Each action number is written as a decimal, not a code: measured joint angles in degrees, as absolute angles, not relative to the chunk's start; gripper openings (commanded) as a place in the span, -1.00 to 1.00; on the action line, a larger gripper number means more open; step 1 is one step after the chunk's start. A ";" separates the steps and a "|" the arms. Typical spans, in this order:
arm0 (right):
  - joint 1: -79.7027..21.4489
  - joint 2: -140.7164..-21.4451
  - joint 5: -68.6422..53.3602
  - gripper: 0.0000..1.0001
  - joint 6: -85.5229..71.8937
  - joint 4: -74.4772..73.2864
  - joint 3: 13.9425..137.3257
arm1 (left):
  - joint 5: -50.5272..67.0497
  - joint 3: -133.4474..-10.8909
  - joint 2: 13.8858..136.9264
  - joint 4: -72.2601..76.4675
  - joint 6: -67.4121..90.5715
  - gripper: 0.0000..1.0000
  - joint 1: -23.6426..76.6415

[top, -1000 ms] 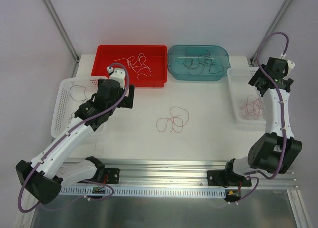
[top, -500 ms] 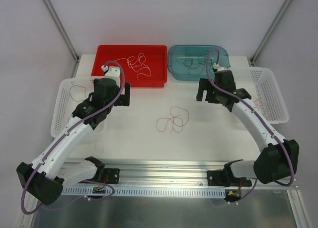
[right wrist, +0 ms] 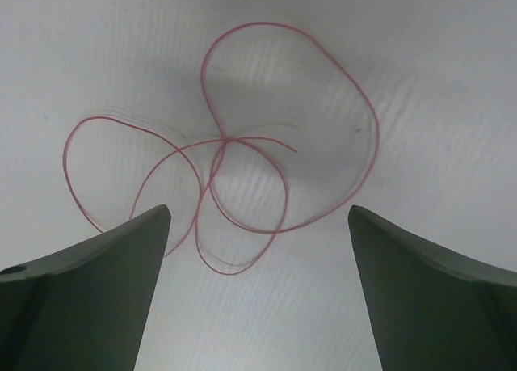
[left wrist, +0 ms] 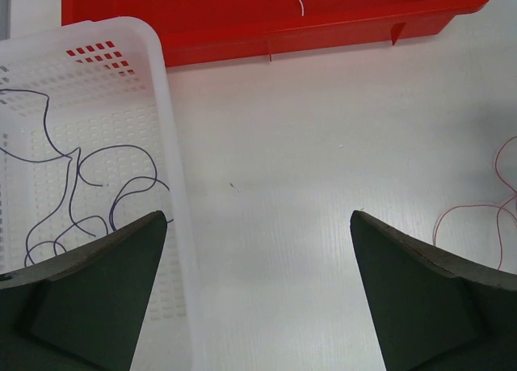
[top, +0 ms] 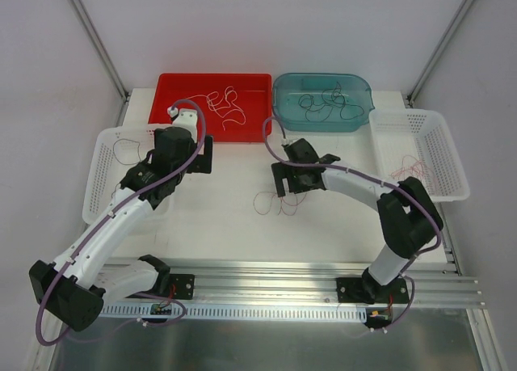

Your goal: Untangle the cables

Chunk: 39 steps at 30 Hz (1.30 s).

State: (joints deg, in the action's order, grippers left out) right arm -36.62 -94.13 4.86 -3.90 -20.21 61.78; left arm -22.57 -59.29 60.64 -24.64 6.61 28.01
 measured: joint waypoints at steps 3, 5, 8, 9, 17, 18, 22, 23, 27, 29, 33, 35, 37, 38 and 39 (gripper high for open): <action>-39.09 -97.62 4.86 0.93 -2.42 -20.01 63.20 | -22.55 -59.29 60.82 -24.62 6.61 0.98 27.99; -40.29 -99.70 4.71 0.93 -1.02 -20.16 64.64 | -22.22 -59.29 60.88 -24.64 6.61 0.98 27.64; -41.65 -101.89 4.62 0.94 1.06 -20.36 66.52 | -21.67 -59.29 60.88 -24.62 6.61 0.98 27.62; -41.98 -102.45 4.62 0.94 1.65 -20.36 66.92 | -21.52 -59.29 60.90 -24.64 6.61 0.98 27.62; -42.96 -105.86 3.77 0.98 4.56 -21.45 67.94 | -21.19 -59.27 60.90 -24.62 6.61 0.98 27.27; -42.96 -106.10 3.73 0.98 4.73 -21.69 68.14 | -21.19 -59.24 60.90 -24.62 6.61 0.99 27.27; -43.13 -106.94 3.99 0.70 5.58 -22.98 69.23 | -21.08 -59.24 60.90 -24.62 6.59 0.98 27.27; -43.18 -107.09 4.23 0.50 5.67 -23.11 69.32 | -21.08 -59.24 60.90 -24.62 6.59 0.98 27.27; -43.16 -107.28 4.73 -0.18 6.15 -23.22 69.49 | -21.08 -59.24 60.93 -24.62 6.59 0.98 27.27; -43.22 -107.33 4.84 -0.59 6.07 -23.14 69.49 | -21.08 -59.24 60.99 -24.60 6.59 0.98 27.27; -43.51 -107.33 5.17 -0.99 5.87 -22.94 69.49 | -21.08 -59.22 61.14 -24.60 6.59 0.98 27.24; -43.62 -107.33 5.30 -0.99 5.61 -22.92 69.49 | -21.08 -59.20 61.14 -24.60 6.59 0.98 27.24; -43.64 -107.31 5.39 -0.99 5.61 -22.94 69.49 | -21.08 -59.20 61.14 -24.60 6.59 0.98 27.24; -43.66 -107.20 5.54 -0.99 5.61 -22.94 69.47 | -21.08 -59.20 61.14 -24.58 6.59 0.98 27.24; -43.70 -107.09 5.76 -0.99 5.58 -22.98 69.45 | -21.08 -59.20 61.14 -24.58 6.59 0.98 27.24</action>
